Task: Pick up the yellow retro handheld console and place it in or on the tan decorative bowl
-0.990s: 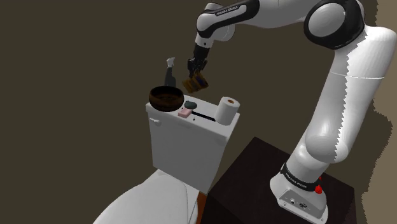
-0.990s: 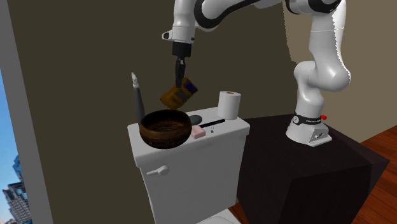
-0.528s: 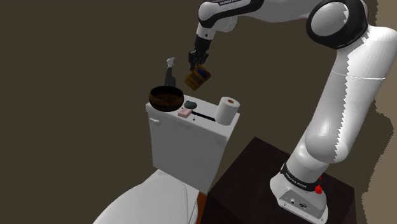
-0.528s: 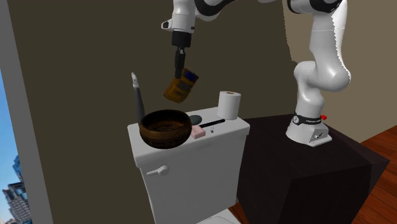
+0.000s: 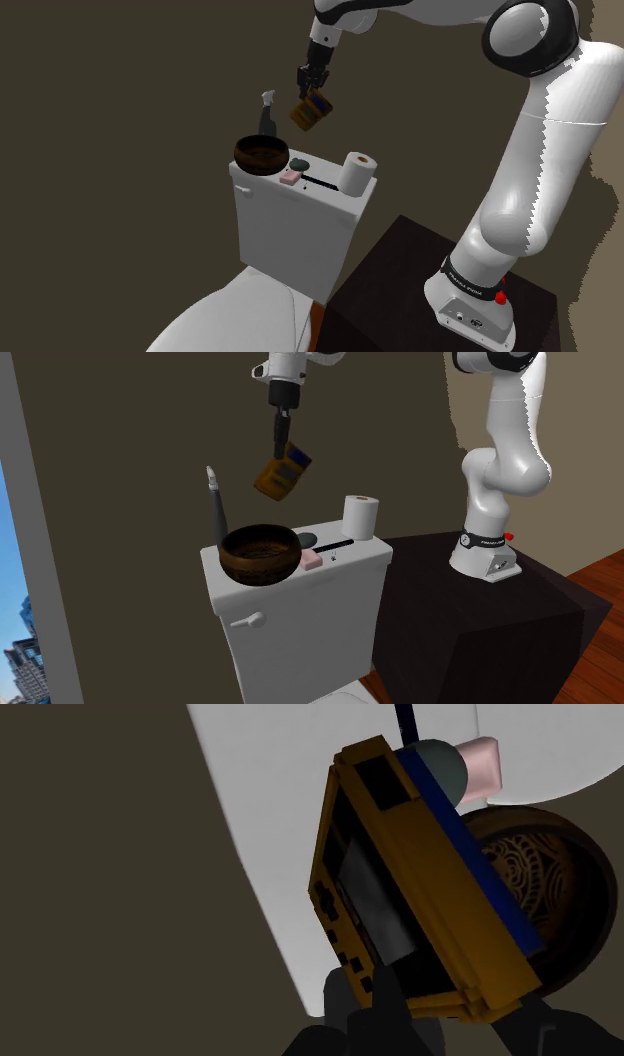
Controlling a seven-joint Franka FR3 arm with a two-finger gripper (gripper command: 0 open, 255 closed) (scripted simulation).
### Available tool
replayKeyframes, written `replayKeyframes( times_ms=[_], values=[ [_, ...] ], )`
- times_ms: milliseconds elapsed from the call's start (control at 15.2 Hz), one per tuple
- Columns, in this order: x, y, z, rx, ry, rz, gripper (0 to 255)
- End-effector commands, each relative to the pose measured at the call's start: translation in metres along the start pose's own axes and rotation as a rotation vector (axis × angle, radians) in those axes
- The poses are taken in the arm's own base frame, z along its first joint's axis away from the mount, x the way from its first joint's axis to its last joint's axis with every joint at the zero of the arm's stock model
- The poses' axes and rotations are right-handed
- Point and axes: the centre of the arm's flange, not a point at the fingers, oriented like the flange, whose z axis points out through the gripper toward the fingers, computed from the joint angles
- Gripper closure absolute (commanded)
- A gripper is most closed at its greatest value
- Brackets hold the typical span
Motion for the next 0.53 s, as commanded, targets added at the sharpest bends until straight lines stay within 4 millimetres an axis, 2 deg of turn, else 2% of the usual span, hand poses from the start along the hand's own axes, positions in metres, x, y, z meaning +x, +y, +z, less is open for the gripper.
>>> replayKeyframes(
  times_ms=[0, 66, 462],
  values=[
    [0.001, -0.001, -0.01, 0.0, 0.0, 0.0, 255],
    [0.001, -0.001, -0.011, 0.0, 0.0, 0.0, 255],
    [0.046, -0.067, -0.015, 0.0, 0.0, 0.0, 255]
  ],
)
